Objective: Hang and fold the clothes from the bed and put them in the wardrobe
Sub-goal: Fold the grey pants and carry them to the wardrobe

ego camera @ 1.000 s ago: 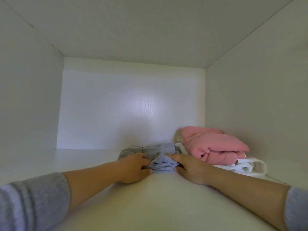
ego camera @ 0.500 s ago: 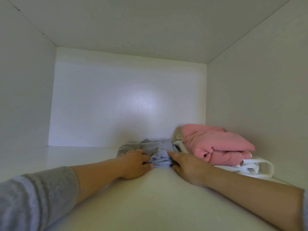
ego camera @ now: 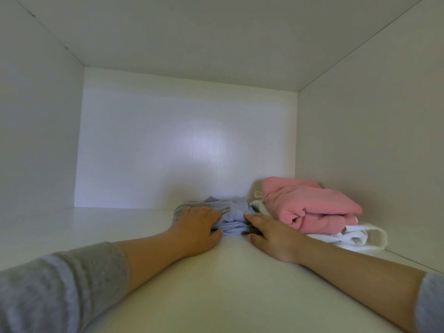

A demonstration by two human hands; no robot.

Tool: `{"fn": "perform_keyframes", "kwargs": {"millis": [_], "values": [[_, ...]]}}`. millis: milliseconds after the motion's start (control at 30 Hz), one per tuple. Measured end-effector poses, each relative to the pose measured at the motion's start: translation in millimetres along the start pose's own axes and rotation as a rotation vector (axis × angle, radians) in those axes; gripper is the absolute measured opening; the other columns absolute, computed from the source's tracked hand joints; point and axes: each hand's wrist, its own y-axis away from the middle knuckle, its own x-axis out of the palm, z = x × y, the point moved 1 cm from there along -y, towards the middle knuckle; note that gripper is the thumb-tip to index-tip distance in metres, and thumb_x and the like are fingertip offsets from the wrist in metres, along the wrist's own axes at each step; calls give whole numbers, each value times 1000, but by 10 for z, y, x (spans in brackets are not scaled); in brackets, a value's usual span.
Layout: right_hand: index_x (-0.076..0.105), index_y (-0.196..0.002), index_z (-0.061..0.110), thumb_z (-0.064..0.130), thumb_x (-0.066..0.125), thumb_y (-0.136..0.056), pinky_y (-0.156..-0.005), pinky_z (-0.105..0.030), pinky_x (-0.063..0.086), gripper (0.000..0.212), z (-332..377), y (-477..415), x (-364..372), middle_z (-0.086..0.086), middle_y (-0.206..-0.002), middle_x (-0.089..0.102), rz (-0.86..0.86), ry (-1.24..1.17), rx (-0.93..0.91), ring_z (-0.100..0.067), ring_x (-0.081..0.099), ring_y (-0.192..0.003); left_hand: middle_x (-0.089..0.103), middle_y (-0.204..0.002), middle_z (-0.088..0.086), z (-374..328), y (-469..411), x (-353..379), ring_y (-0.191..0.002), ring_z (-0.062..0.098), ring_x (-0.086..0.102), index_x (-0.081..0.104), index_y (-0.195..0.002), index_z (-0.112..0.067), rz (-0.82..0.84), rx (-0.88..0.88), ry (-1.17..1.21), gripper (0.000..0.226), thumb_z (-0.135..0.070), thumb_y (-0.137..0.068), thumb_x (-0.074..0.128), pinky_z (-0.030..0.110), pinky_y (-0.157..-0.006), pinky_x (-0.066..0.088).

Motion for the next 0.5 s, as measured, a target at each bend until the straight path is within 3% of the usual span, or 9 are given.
{"fn": "perform_keyframes", "kwargs": {"millis": [100, 167, 233, 300, 367, 400, 500], "values": [[27, -153, 16, 31, 49, -99, -119, -27, 19, 60, 95, 102, -136, -4, -158, 29, 60, -20, 8, -17, 24, -147, 45, -82, -6, -119, 106, -163, -80, 16, 49, 40, -78, -22, 36, -24, 139, 20, -33, -89, 52, 29, -73, 39], [34, -149, 22, 32, 56, -95, -114, -30, 32, 59, 186, 226, -238, 2, -150, 42, 95, -127, 28, -15, 41, -136, 43, -74, -9, -188, 217, -273, -74, 15, 47, 36, -70, -26, 53, -46, 231, 26, -30, -87, 55, 27, -65, 36], [42, -142, 28, 35, 61, -93, -103, -20, 41, 53, 285, 403, -350, 12, -135, 52, 47, -230, 39, -6, 53, -119, 46, -75, -10, -257, 317, -422, -76, 16, 50, 39, -70, -28, 28, -57, 321, 25, -26, -86, 59, 24, -64, 37], [46, -136, 31, 37, 64, -92, -86, -5, 42, 48, 376, 581, -468, 17, -121, 56, -30, -271, 51, 6, 55, -103, 55, -97, -8, -308, 374, -600, -92, 17, 55, 52, -94, -31, 42, -103, 381, 10, -32, -88, 61, 27, -79, 46], [51, -129, 27, 36, 66, -91, -89, -12, 47, 42, 426, 739, -578, 9, -117, 61, -117, -310, 72, -1, 59, -102, 59, -118, -7, -365, 406, -795, -106, 15, 58, 54, -123, -26, 50, -171, 462, 38, -35, -88, 65, 33, -94, 48], [53, -125, 28, 35, 67, -90, -91, -17, 48, 39, 448, 814, -634, 8, -117, 62, -167, -331, 81, -5, 60, -105, 60, -120, -8, -405, 421, -886, -106, 12, 59, 54, -128, -25, 22, -190, 522, 43, -34, -88, 67, 30, -93, 49], [55, -121, 35, 33, 68, -89, -84, -8, 44, 34, 559, 1053, -735, 18, -117, 60, -307, -428, 73, 5, 58, -104, 62, -115, -12, -590, 576, -1113, -99, 5, 61, 56, -127, -24, -118, -225, 656, 41, -29, -88, 68, 15, -78, 48]]}}
